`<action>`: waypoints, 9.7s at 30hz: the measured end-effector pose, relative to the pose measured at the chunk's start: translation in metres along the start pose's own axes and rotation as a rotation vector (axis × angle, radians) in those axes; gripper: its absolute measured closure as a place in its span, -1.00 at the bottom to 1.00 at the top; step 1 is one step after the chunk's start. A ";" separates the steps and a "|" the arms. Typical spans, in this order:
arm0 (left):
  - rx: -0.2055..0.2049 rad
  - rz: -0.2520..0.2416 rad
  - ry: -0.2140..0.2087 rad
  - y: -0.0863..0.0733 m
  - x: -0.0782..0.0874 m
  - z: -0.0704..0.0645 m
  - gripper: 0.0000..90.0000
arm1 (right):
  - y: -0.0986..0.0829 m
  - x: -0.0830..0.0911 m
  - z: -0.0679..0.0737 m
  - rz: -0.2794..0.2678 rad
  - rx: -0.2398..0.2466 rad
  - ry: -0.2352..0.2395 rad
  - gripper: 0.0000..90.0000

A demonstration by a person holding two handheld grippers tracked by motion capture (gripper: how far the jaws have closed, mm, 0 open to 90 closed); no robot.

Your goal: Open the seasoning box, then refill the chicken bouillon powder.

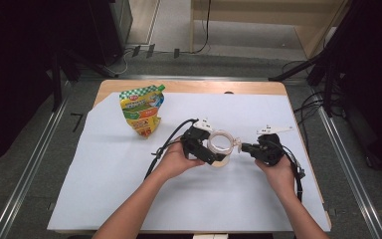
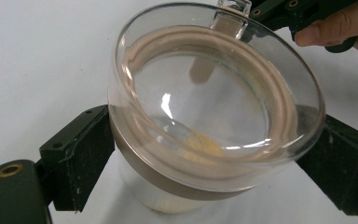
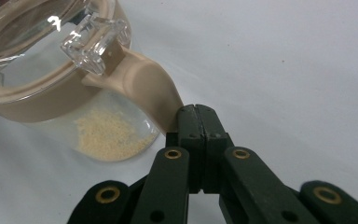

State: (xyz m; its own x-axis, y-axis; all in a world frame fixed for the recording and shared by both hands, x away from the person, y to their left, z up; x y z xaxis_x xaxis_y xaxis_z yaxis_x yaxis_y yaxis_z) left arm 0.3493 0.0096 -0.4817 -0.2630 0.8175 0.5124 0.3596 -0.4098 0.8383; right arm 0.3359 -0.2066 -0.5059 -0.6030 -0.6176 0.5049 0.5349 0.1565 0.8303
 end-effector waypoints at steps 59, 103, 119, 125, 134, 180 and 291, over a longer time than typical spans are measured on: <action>-0.069 0.025 -0.031 0.053 0.021 -0.034 0.25 | 0.001 0.003 0.003 -0.015 0.012 0.000 1.00; -0.046 0.040 -0.113 0.071 0.008 -0.042 0.39 | 0.000 0.008 0.000 -0.041 0.002 0.013 0.93; 0.034 0.009 -0.103 0.041 0.049 -0.024 0.37 | -0.012 0.035 0.017 -0.078 -0.015 0.053 0.57; 0.089 -0.010 -0.067 0.031 0.070 -0.010 0.20 | -0.022 0.043 0.044 -0.094 0.021 0.107 0.39; 0.186 -0.035 -0.054 0.021 0.091 0.008 0.00 | -0.029 0.032 0.061 -0.044 0.056 0.137 0.28; 0.293 -0.092 0.240 -0.025 0.200 0.073 -0.02 | -0.031 0.004 0.102 -0.005 0.163 0.291 0.12; 0.169 0.007 -0.045 0.033 0.176 -0.034 1.00 | -0.024 -0.060 0.138 -0.092 0.225 0.215 0.56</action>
State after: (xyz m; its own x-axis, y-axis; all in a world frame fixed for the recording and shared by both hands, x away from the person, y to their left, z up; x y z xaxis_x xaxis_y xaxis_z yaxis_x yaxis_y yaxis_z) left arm 0.2843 0.1264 -0.3572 -0.2212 0.8335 0.5064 0.5077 -0.3449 0.7895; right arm 0.2776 -0.0664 -0.5231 -0.4912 -0.7818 0.3840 0.3250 0.2445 0.9135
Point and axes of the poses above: each handheld gripper's, and its own axes: x roughly backward along the jaws, y roughly out of its top, z roughly to its left, the point moved 3 cm from there along -x, roughly forward along the jaws, and after that the axes turned 11 degrees about -z, right-handed, at the moved point
